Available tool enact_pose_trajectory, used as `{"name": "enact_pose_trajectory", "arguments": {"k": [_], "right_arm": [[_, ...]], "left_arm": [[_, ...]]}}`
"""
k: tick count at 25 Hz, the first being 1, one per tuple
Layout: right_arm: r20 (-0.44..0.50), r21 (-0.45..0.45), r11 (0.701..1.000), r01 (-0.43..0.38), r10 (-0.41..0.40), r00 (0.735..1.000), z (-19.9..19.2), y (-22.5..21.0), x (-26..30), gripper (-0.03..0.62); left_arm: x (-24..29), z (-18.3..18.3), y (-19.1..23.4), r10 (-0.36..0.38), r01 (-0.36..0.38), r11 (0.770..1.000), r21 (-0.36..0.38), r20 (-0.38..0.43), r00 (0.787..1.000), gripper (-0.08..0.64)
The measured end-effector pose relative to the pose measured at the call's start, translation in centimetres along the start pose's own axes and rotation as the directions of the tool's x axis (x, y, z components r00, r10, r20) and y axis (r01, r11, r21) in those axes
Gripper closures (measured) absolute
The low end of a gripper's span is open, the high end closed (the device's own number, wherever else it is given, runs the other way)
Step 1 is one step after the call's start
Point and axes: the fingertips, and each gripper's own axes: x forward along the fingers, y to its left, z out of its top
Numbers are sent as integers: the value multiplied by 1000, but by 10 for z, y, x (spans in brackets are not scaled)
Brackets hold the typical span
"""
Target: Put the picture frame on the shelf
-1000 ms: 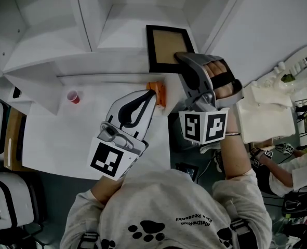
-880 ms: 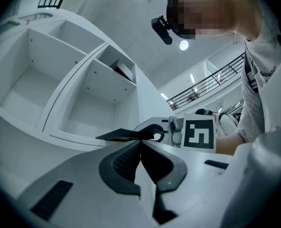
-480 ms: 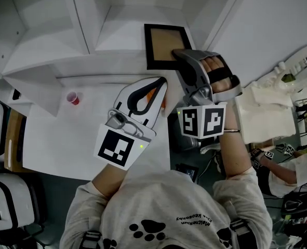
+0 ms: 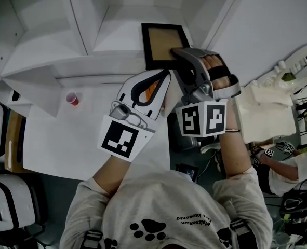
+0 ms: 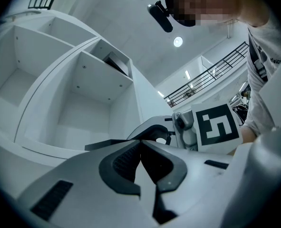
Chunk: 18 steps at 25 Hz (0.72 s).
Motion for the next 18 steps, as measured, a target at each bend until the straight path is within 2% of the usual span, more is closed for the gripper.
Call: {"name": "enact_pose_trajectory", "arguments": {"k": [1, 4, 18], "right_arm": [[11, 25, 1000, -19, 18, 1000, 2, 1, -1, 540], [34, 74, 995, -66, 64, 997, 6, 5, -2, 448], [0, 44, 999, -11, 11, 1000, -1, -2, -10, 411]], "left_arm": [[1, 0, 1, 0, 0, 1000, 3, 0, 1000, 540], [5, 0, 2, -1, 1, 1000, 8, -2, 1000, 540], [24, -5, 6, -7, 7, 999, 34, -15, 1000, 540]]}}
